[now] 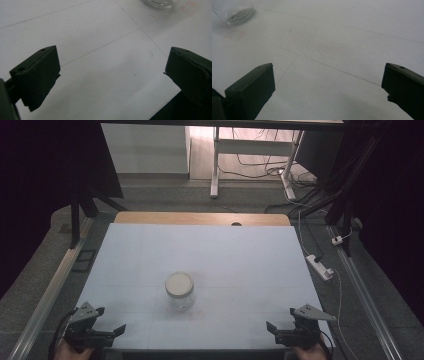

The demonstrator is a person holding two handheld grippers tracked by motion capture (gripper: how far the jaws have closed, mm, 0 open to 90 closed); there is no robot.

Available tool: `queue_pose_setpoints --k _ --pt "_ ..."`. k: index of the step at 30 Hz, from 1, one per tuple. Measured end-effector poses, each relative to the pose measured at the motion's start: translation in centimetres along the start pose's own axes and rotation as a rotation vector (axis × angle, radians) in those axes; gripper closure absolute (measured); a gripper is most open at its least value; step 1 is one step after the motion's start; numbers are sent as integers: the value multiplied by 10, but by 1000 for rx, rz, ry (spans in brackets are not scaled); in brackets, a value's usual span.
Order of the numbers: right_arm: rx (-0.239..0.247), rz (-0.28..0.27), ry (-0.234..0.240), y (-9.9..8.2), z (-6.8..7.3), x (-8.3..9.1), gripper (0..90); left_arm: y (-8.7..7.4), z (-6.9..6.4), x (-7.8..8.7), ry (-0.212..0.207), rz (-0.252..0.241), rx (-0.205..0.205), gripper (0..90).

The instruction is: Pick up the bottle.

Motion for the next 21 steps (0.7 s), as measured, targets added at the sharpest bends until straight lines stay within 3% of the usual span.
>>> queue_pose_setpoints --k 21 --pt "-1 11 26 0 0 -1 0 0 1 -2 -22 23 8 0"
Point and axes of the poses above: each handheld gripper's, and its own axes: x roughly backward along the jaws, y roughly out of its top, z roughly to its left, the point moved 5 cm from there along -x, roughly forward along the jaws, and after that the axes turned 3 degrees about -x, right-handed, at the moved point
